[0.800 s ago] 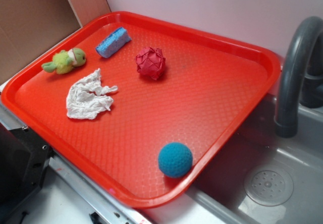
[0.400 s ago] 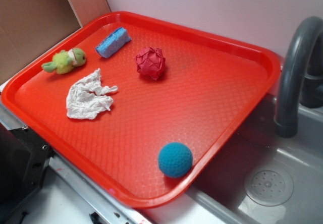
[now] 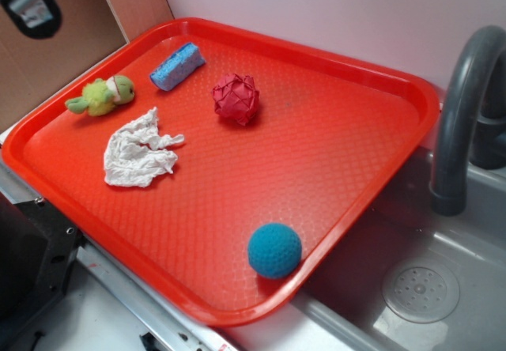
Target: Grab the blue ball.
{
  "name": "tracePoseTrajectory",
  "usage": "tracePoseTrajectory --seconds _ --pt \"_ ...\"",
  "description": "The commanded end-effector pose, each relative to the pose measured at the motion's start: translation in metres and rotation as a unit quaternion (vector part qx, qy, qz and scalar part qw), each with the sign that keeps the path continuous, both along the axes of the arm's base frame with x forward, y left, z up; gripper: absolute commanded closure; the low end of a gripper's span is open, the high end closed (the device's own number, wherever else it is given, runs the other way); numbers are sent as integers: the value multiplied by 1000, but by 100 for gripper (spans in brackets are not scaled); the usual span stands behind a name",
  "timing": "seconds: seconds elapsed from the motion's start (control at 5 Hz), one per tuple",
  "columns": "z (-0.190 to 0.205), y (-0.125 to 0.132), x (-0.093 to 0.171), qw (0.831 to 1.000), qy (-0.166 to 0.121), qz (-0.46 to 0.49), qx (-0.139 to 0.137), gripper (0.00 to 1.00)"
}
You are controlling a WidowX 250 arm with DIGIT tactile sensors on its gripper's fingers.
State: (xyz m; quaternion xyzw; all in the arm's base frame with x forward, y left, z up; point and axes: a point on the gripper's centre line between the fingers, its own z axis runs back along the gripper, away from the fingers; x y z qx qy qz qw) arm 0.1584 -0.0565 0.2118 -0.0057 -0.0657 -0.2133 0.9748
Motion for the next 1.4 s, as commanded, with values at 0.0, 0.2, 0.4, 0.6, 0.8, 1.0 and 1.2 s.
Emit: tracePoseTrajectory --seconds 0.0,0.2,0.4,0.6,0.8,1.0,1.2 --pt "-34 -83 17 965 1 -260 17 0" --pt "-56 -108 5 934 0 -357 30 0" --pt "-77 -120 -1 915 17 -403 20 0" --pt "-103 -128 -5 906 42 -420 13 0" --pt "-129 -137 -6 904 58 -424 3 0" --pt "-157 -150 -7 905 61 -420 17 0" --pt "-182 -157 -4 891 94 -443 25 0"
